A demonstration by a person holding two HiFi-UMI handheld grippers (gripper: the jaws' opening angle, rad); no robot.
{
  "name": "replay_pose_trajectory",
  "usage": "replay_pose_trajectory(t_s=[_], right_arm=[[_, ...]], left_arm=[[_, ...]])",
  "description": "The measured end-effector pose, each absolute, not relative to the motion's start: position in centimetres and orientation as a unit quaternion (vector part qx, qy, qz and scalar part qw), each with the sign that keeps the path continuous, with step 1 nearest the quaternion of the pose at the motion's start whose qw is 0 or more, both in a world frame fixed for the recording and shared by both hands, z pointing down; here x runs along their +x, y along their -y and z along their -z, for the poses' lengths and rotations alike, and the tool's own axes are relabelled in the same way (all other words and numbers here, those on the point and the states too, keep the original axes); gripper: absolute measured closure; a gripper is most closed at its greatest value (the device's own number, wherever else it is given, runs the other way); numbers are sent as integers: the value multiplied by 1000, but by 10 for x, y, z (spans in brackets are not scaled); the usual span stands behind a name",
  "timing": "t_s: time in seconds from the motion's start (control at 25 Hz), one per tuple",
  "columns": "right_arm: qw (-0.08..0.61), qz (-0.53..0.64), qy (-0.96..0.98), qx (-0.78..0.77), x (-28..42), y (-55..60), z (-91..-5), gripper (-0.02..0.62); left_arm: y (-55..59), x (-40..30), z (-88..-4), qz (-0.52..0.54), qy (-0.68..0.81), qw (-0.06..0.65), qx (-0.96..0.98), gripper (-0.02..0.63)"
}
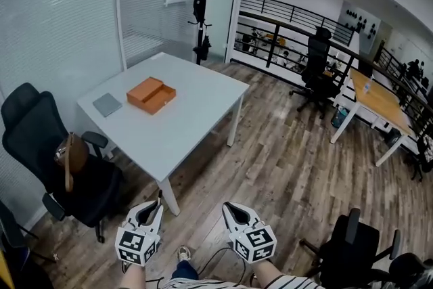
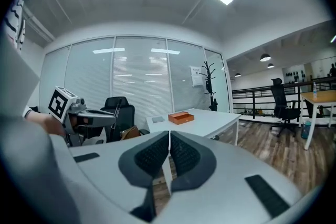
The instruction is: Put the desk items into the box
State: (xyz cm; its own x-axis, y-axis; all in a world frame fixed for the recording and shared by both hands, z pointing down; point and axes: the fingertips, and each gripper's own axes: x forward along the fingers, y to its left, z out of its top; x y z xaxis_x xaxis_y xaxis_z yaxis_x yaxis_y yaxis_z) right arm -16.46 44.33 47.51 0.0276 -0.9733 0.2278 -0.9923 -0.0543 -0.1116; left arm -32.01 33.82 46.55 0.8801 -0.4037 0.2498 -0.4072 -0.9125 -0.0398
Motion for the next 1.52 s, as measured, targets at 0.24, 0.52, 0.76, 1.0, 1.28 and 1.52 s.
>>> replay_pose_trajectory(t_s=[0.24,0.52,0.76,1.0,1.28,1.52], right_arm=[[29,-135,662,737,-142,-368,-483,569],[10,-138,645,751,-131,-306,-485,569],[6,-138,647,750,-106,-265,-483,569],[-2,-147,653,743,-56,-232,-488,569],[40,-139,707,693,21,-185,-493,569],[57,-127,747,650,91,-155,-490,569]], left_arm=[[-255,-293,-469,-132,179,1,975,552],[-190,-277,-470,-138,147,-4,979,552],[-148,-258,-480,-142,156,14,977,552],[-112,-222,-492,-157,173,19,972,552],[-68,-148,-490,-149,237,24,960,552],[-47,-88,-484,-134,298,28,945,552]])
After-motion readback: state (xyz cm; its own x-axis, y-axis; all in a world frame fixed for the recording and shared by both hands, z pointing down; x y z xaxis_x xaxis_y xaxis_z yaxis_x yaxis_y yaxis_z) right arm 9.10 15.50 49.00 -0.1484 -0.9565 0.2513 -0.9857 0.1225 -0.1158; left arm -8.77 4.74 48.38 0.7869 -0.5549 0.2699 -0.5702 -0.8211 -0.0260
